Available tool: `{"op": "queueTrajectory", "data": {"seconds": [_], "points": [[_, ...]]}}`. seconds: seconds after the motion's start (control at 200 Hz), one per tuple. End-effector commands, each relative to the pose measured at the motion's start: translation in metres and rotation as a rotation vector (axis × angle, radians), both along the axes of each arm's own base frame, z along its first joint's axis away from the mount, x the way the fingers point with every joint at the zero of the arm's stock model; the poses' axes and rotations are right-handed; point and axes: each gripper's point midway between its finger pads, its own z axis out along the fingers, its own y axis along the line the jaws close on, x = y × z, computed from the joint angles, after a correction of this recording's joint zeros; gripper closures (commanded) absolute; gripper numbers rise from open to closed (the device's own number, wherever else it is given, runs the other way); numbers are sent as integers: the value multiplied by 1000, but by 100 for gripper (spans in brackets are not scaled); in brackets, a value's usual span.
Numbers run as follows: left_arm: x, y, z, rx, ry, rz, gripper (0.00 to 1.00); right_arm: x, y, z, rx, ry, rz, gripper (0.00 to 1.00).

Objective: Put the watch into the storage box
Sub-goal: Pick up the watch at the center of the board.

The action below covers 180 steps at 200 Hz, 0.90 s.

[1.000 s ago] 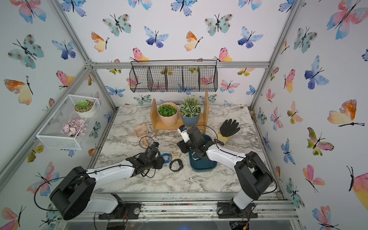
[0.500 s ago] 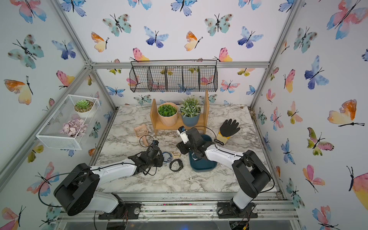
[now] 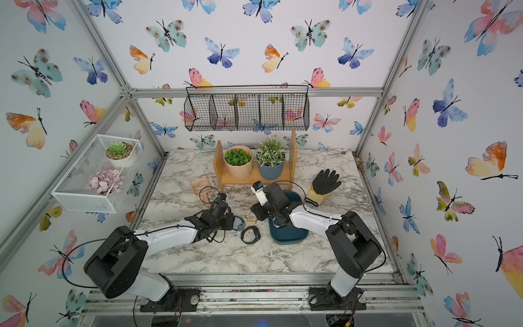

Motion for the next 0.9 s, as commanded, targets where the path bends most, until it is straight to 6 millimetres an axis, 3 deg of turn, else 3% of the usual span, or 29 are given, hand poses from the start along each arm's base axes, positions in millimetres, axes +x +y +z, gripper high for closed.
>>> {"op": "queueTrajectory", "data": {"seconds": [0.0, 0.24, 0.481, 0.551, 0.621, 0.756, 0.896], "points": [[8, 1, -5, 36, -5, 4, 52, -4, 5, -2, 2, 4, 27, 47], [4, 5, -19, 55, 24, 0, 57, -4, 5, -4, 3, 6, 27, 47], [4, 4, -27, 65, 40, 0, 86, -2, 8, -1, 7, 5, 31, 47], [5, 4, -25, 66, 35, 2, 88, -2, 8, -1, 4, 3, 30, 46], [6, 5, -25, 72, 35, 2, 97, -2, 7, 0, 2, 2, 29, 46], [8, 5, -15, 66, 13, 6, 100, -2, 7, 3, 8, -3, 30, 46], [10, 1, 10, 12, -52, -4, 100, -2, 9, 10, 31, -9, 28, 45]]}}
